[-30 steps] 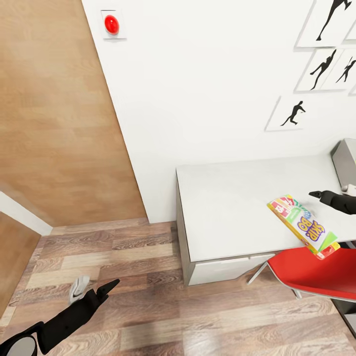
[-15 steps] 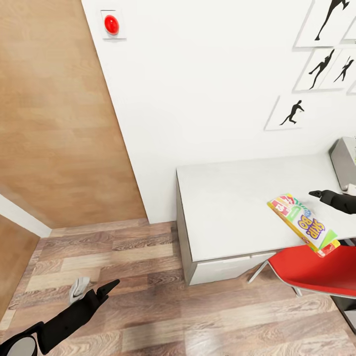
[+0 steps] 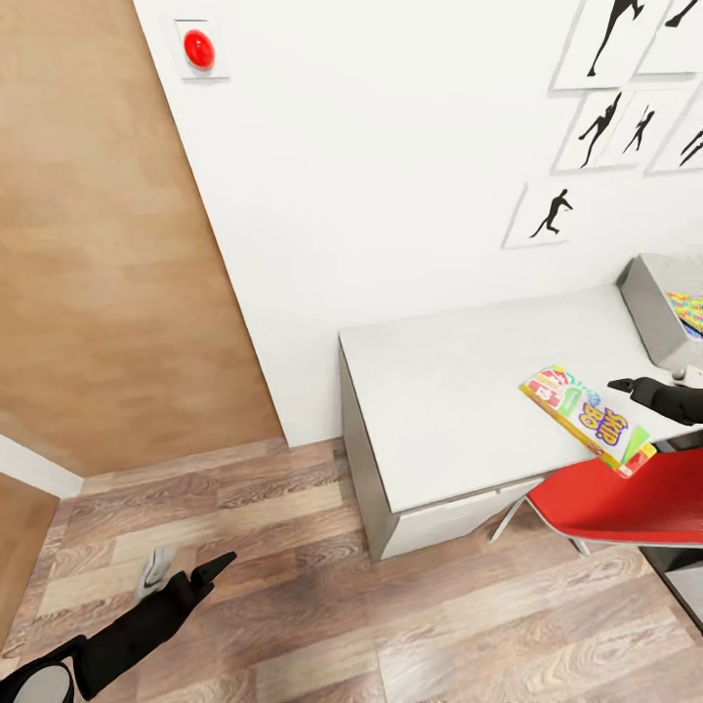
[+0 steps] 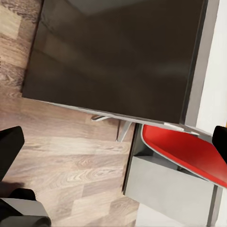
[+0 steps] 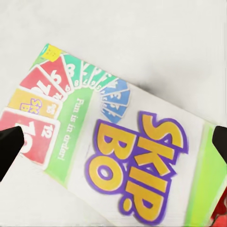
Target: Put all the toys in the child's room - the three board games (two on the bed and one on the table), the two jigsaw puzzles on the table, and the tennis ball on the table - inside the toy box on the table in the child's room.
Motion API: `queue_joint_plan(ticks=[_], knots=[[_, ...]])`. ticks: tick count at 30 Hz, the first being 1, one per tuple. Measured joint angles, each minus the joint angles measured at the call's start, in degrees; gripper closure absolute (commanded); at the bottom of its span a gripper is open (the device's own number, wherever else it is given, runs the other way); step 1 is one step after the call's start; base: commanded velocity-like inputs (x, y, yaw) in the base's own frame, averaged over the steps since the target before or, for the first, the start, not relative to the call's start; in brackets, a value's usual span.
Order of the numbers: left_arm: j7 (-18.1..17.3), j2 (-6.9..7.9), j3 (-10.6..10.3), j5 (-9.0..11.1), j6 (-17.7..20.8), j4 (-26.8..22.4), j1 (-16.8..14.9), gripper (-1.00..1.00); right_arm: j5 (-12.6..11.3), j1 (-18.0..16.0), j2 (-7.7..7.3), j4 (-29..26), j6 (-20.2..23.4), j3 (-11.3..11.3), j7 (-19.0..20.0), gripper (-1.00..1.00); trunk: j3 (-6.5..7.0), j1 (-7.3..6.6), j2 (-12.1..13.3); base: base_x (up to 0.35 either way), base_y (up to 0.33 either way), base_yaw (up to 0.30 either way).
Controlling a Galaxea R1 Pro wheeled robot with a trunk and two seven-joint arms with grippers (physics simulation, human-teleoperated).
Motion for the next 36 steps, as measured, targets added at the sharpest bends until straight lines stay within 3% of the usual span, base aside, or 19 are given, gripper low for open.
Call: queue_joint_plan(ticks=[14,27,36], knots=[[0.00,-0.05,-0.07,-0.05,-0.01,0.17,0.00,-1.00,-0.21,-0.08,0.00,0.61,0.32,-0.59,-0.11,-1.00,0.00,0.00,0.00,0.000,0.070,-0.055],[-0.05,-0.08,-0.09,-0.09,-0.04,0.19,0.01,-1.00,-0.26,-0.16,0.08,1.01,0.30,-4.71,-0.39,-1.00,0.00,0.00,0.00,0.000,0.010,-0.008],[0.07,-0.10,-0.19,-0.18,-0.14,0.20,0.00,-1.00,-0.27,-0.10,0.00,1.02,0.34,-5.84,-1.10,-1.00,0.00,-0.02,0.00,0.103,-0.008,-0.001]])
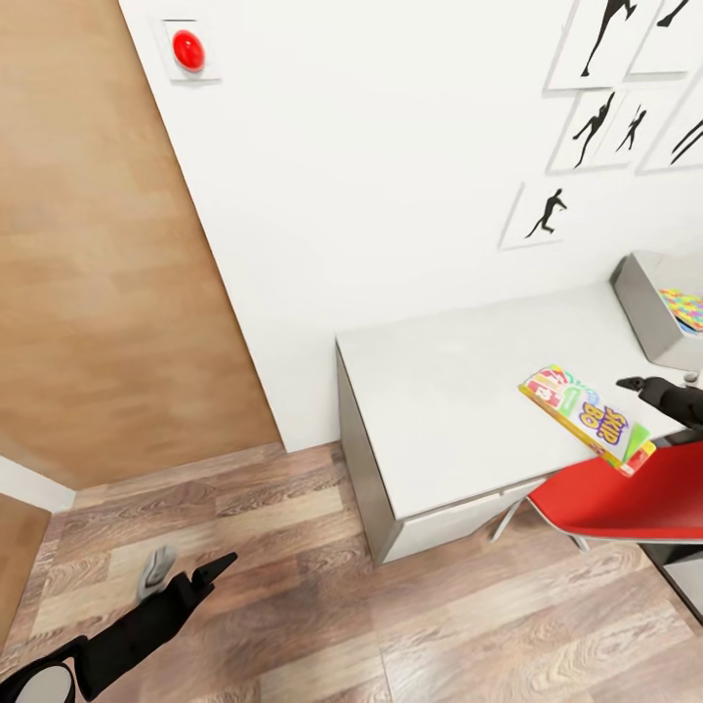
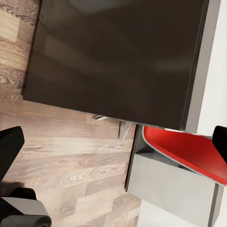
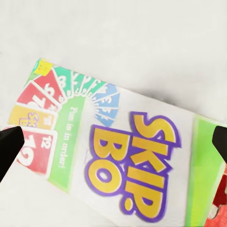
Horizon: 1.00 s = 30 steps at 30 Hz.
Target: Put all the toys in the child's room - the three board games (two on the bed and one on the table), the two jigsaw puzzles on the table, and the tennis ball on the table - inside the toy box on the table in the child's room.
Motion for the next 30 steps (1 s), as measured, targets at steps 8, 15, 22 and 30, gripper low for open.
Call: queue_joint_plan(ticks=[8,15,22,30], knots=[[0.04,-0.05,-0.06,-0.05,-0.06,0.01,0.00,-1.00,-0.04,0.27,-0.38,0.01,0.52,-0.48,-0.72,-1.00,0.00,-0.01,0.00,0.266,-0.066,0.000],[0.01,-0.06,-0.07,-0.04,-0.04,0.01,0.00,-1.00,-0.02,0.42,-0.67,0.45,0.77,-0.67,-1.23,-1.00,0.00,-0.01,0.00,0.305,-0.090,0.000],[0.00,-0.07,-0.08,-0.06,-0.01,0.00,0.00,-1.00,-0.07,0.59,-0.81,2.36,0.81,-0.72,-2.57,-1.00,0.00,0.01,0.00,0.179,-0.054,0.000],[-0.01,-0.07,-0.08,-0.07,0.00,0.00,0.00,-1.00,-0.10,0.66,-1.64,3.97,0.84,-0.73,-3.49,-1.00,0.00,0.01,0.00,0.065,-0.019,0.000]])
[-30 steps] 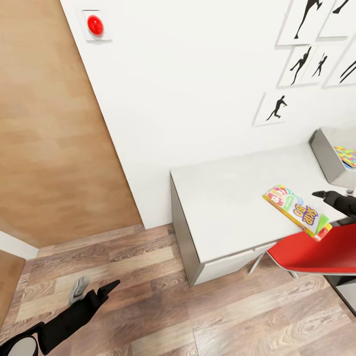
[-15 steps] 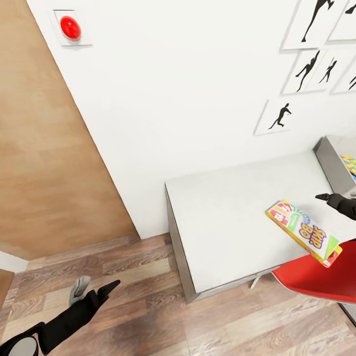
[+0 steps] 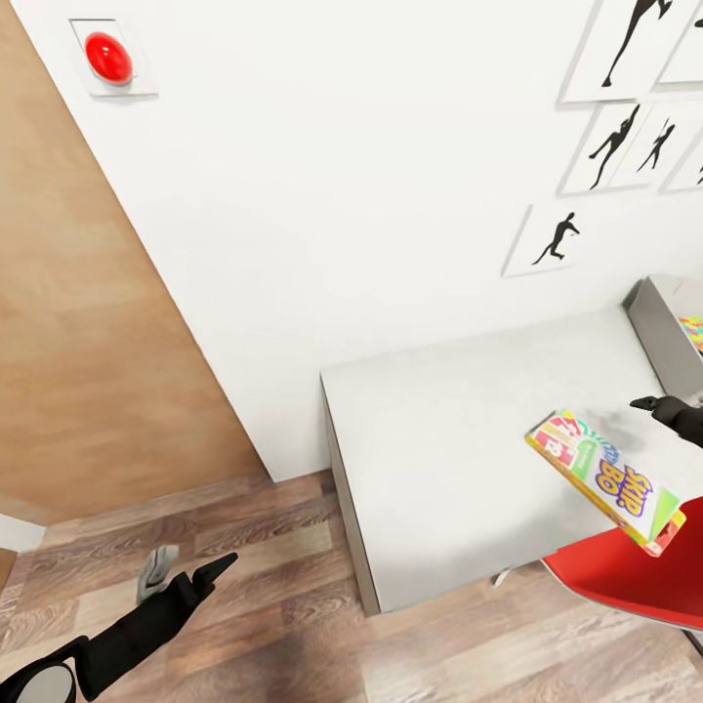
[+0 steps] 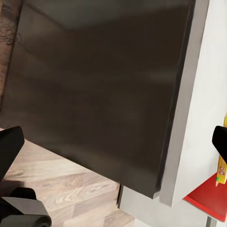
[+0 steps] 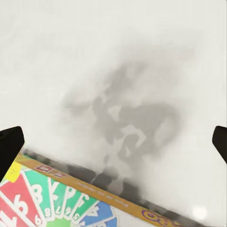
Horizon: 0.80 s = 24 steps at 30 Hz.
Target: Put all the toys in the child's room - the three board games (two on the bed and one on the table), the two jigsaw puzzles on the table, and the tennis ball on the table - inside the toy box on the table in the child's room.
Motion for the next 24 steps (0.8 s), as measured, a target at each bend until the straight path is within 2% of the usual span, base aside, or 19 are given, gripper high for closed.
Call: queue_joint_plan(ticks=[11,24], knots=[[0.00,0.03,-0.01,-0.01,0.02,0.00,0.00,-1.00,-0.07,0.04,-1.50,0.69,0.25,0.01,-0.29,-1.00,0.00,0.01,0.00,0.017,-0.005,-0.017],[-0.08,0.00,-0.01,0.06,0.09,0.00,-0.01,-1.00,-0.17,0.05,-1.62,0.87,2.32,0.08,-0.02,-1.00,0.00,0.00,0.00,0.003,-0.001,-0.154]])
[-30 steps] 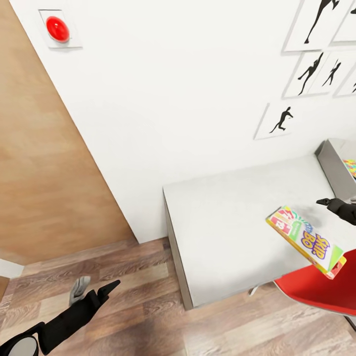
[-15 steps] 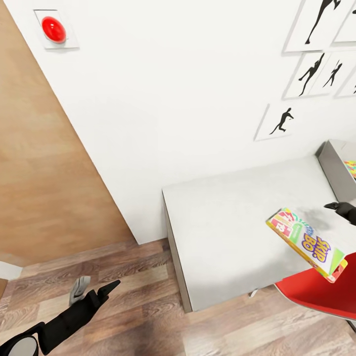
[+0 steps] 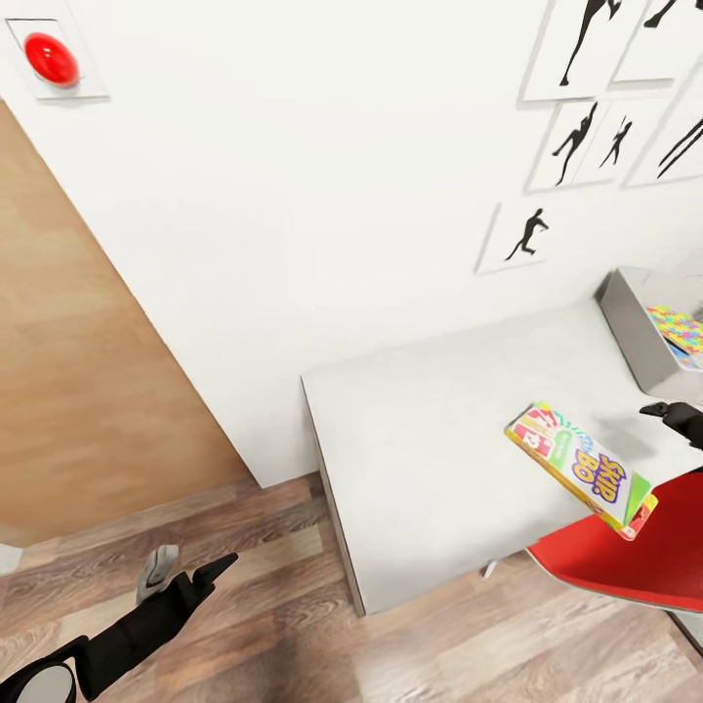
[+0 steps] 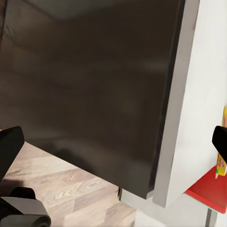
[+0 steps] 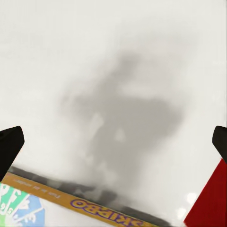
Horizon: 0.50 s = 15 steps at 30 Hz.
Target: Put all the toys in the child's room - the three board games (two on the bed and one on the table), the two jigsaw puzzles on the table, and the tennis ball on the table - inside the toy box on the table in the child's room.
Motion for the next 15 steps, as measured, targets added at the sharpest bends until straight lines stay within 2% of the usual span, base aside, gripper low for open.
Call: queue_joint_plan(ticks=[8,15], knots=[[-0.07,0.04,0.09,0.01,0.00,0.00,0.05,-1.00,-0.05,0.10,0.59,0.14,1.25,0.03,0.22,-1.00,0.00,0.00,0.00,0.001,0.000,-0.061],[-0.06,0.07,0.16,0.02,0.01,0.00,0.23,-1.00,-0.09,0.21,1.73,1.09,1.59,0.05,0.35,-1.00,0.00,0.00,0.00,0.000,0.000,-0.021]])
